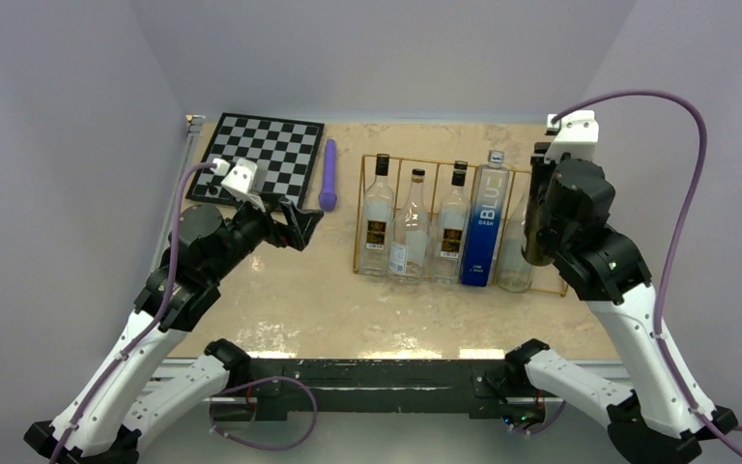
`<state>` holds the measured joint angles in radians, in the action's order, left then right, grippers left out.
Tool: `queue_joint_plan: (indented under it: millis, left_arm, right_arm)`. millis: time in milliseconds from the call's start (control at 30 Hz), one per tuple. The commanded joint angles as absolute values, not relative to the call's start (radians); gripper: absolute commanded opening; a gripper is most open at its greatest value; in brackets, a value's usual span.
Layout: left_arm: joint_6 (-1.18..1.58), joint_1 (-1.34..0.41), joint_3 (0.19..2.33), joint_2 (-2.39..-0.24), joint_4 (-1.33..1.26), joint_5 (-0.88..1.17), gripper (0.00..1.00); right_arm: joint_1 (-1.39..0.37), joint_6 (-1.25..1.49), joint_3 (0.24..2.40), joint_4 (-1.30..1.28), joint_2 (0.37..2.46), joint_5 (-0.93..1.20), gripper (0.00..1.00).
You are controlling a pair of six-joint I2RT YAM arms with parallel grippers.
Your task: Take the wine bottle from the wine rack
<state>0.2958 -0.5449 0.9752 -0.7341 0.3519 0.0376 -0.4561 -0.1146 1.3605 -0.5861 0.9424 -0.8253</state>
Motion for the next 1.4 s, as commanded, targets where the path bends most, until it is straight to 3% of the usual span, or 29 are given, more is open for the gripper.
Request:
queue_joint_plan:
  millis: [0,333,467,800,1033,1367]
  left_arm:
    - [0.288,-0.552,0.957,-0.703,0.300,0.011,0.96]
    - [0.266,-0.553,0.913,-0.632,0.250,-0.019,0.94]
    - [0.266,-0.554,0.875,-0.532,0.229,-0.151,0.93]
    - [0.264,-0.552,0.765,-0.277,0.166,-0.520,0.95]
    - [0.274,-0.552,0.757,-0.239,0.165,-0.570,0.95]
    - [0.279,-0.552,0.759,-0.251,0.166,-0.555,0.96]
  right_arm:
    - [-0.563,-0.157,1.398,-0.510,0.885,-0.613,0.00]
    - [-0.677,-0.013,1.324,-0.197,0.915,0.029,0.00]
    - [-0.723,0.057,1.335,-0.017,1.018,0.192,0.00]
    - [-0.855,0.068,1.539,0.250,1.403,0.274,0.00]
    - [-0.890,-0.025,1.589,0.461,1.617,0.280,0.00]
    - [-0.890,-0.070,1.667,0.499,1.827,0.257,0.00]
